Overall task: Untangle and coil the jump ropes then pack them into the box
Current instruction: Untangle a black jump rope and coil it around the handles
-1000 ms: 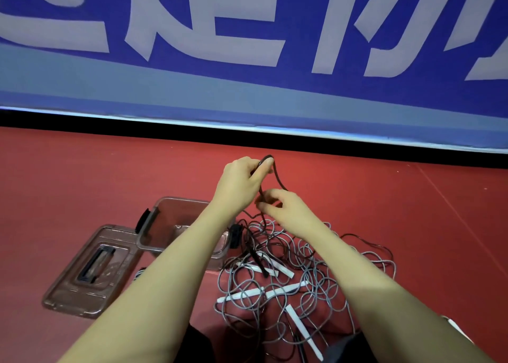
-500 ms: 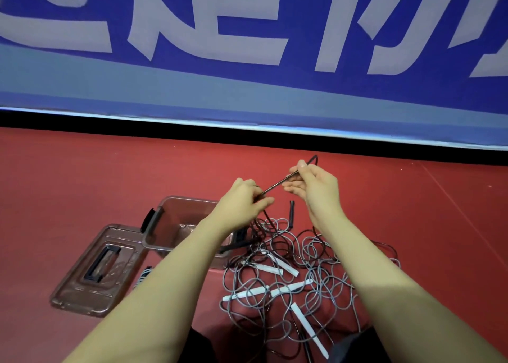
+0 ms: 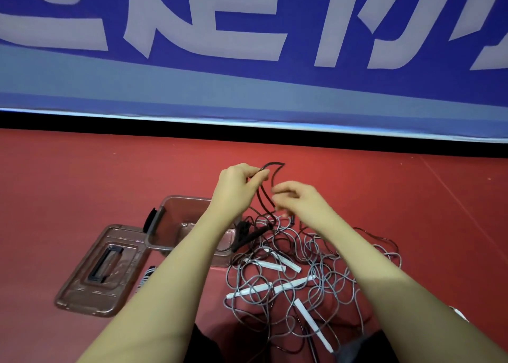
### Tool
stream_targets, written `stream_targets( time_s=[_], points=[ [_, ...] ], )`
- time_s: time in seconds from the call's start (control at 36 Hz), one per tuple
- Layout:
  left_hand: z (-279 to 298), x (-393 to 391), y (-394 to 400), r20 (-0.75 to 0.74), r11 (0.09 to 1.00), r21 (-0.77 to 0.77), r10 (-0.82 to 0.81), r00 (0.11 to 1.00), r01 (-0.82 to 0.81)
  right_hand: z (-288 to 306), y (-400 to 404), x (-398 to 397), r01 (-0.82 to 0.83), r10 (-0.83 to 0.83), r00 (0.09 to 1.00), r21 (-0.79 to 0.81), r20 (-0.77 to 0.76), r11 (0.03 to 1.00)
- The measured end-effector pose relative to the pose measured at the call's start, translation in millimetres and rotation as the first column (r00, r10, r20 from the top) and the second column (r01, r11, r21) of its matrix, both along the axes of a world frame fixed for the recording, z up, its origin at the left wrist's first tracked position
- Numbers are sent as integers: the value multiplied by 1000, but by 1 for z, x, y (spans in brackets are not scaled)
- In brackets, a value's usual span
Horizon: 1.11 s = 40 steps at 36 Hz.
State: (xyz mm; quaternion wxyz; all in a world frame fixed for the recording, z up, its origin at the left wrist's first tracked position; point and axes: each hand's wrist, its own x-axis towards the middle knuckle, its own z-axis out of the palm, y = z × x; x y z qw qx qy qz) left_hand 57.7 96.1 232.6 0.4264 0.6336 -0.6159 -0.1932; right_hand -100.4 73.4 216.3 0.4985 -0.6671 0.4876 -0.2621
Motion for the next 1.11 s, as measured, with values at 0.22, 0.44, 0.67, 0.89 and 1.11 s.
stream_targets(
  time_s=[0.22,0.44,0.67,0.89,1.11],
  points=[
    [1,3,1,-99,1000,10,-2,995,3,-12,9,5,-99,82,972,-65,-221,993],
    [3,0,1,-142,999,-24,-24,990,21,-11,10,8,-130,124,976,-23,-180,991],
    [-8,-4,4,22,958,163,-243,970,237,-2,0,4,142,-150,974,57,172,988],
    [-28,-12,3,244,958,133,-279,929,253,13,1,-3,232,-405,752,367,519,901],
    [-16,-28,8,197,966,73,-258,946,248,18,2,-10,338,-445,840,342,311,877]
  ],
)
